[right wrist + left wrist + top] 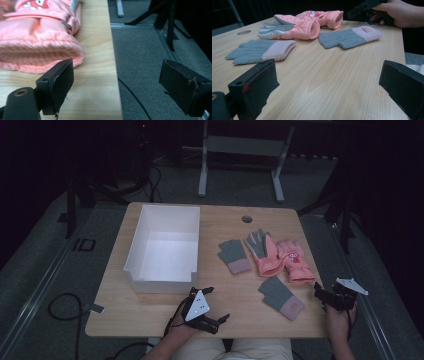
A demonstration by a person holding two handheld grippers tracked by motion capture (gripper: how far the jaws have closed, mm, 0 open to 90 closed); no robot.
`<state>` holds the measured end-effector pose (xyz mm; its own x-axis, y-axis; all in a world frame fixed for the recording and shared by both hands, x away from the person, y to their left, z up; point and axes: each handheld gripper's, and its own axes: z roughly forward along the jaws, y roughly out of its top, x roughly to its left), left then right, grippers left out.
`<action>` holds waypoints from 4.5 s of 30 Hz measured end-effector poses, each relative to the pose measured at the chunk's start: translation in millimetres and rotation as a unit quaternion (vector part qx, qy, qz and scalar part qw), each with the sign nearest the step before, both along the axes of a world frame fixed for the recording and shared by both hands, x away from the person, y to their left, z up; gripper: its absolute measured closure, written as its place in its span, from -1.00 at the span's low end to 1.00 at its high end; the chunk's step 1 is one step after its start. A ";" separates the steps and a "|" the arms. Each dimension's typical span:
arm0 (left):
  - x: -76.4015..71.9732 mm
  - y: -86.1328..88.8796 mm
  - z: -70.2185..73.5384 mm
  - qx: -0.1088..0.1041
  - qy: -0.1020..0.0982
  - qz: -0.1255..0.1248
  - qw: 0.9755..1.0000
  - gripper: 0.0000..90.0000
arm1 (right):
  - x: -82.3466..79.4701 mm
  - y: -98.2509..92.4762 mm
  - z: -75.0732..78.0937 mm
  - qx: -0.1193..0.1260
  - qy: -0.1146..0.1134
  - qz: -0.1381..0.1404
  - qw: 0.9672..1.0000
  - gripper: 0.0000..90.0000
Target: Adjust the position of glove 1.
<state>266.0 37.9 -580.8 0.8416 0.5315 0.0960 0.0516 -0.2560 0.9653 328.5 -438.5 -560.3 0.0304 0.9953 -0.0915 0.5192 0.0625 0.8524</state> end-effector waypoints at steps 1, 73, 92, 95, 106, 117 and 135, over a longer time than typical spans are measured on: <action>0.1 0.3 0.0 0.000 0.000 0.000 1.000 -0.97 | -0.1 0.7 -0.1 -0.003 0.003 -0.005 1.000 -0.70; -2.1 0.9 -0.3 0.001 -0.007 -0.018 1.000 -0.97 | 129.6 236.1 78.8 -0.032 0.184 0.341 0.922 0.24; -2.3 1.3 -0.3 0.000 -0.008 -0.020 1.000 -0.97 | 156.9 276.7 55.3 -0.058 0.214 0.343 0.913 0.30; -2.4 1.1 -0.3 0.000 -0.009 -0.020 1.000 -0.97 | 161.2 280.5 52.5 -0.064 0.218 0.342 0.912 0.29; -2.8 1.2 -0.4 0.000 -0.009 -0.021 1.000 -0.97 | 172.0 288.3 23.2 -0.079 0.249 0.334 0.905 0.34; -2.8 0.5 -0.3 0.003 -0.010 -0.019 1.000 -0.97 | 172.2 291.8 24.4 -0.084 0.257 0.313 0.910 0.76; -2.4 0.3 -0.3 0.002 -0.010 -0.019 1.000 -0.97 | 96.4 288.0 73.7 0.029 0.184 0.231 0.955 0.88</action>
